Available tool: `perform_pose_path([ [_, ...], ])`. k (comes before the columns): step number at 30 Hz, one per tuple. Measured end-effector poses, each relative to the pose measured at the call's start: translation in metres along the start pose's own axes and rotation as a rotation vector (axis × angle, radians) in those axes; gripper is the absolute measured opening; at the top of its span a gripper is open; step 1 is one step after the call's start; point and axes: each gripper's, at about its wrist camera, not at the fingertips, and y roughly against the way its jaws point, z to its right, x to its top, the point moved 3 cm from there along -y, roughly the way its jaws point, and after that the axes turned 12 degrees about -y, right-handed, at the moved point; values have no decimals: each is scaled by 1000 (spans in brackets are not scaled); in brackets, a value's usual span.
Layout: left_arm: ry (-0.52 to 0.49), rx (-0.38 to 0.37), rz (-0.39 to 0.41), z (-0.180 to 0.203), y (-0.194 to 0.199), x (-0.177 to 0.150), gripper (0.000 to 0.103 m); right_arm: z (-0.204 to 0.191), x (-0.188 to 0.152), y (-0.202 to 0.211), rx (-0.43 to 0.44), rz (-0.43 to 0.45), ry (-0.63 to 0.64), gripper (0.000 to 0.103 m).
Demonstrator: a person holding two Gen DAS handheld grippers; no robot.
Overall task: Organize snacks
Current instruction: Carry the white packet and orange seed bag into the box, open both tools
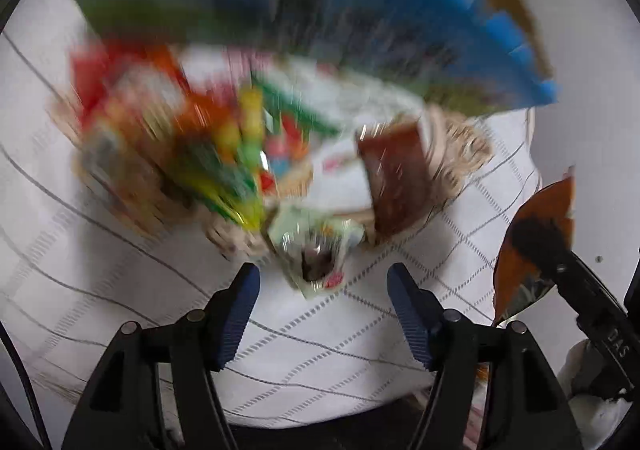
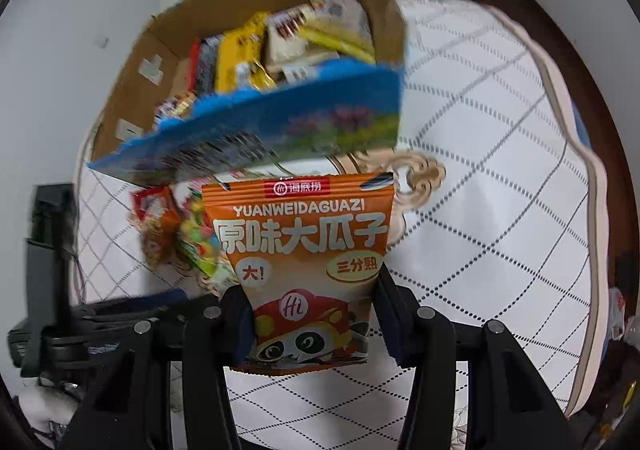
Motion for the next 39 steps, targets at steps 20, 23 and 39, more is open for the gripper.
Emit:
perform_pose_path([
  [20, 10, 49, 63, 20, -11, -15, 29, 16, -9, -20, 13, -15, -34, 53],
  [23, -58, 78, 93, 31, 4, -8, 29, 1, -3, -8, 5, 29, 21, 53],
  [39, -5, 96, 4, 29, -55, 21, 37, 5, 7, -25, -4, 1, -7, 53],
])
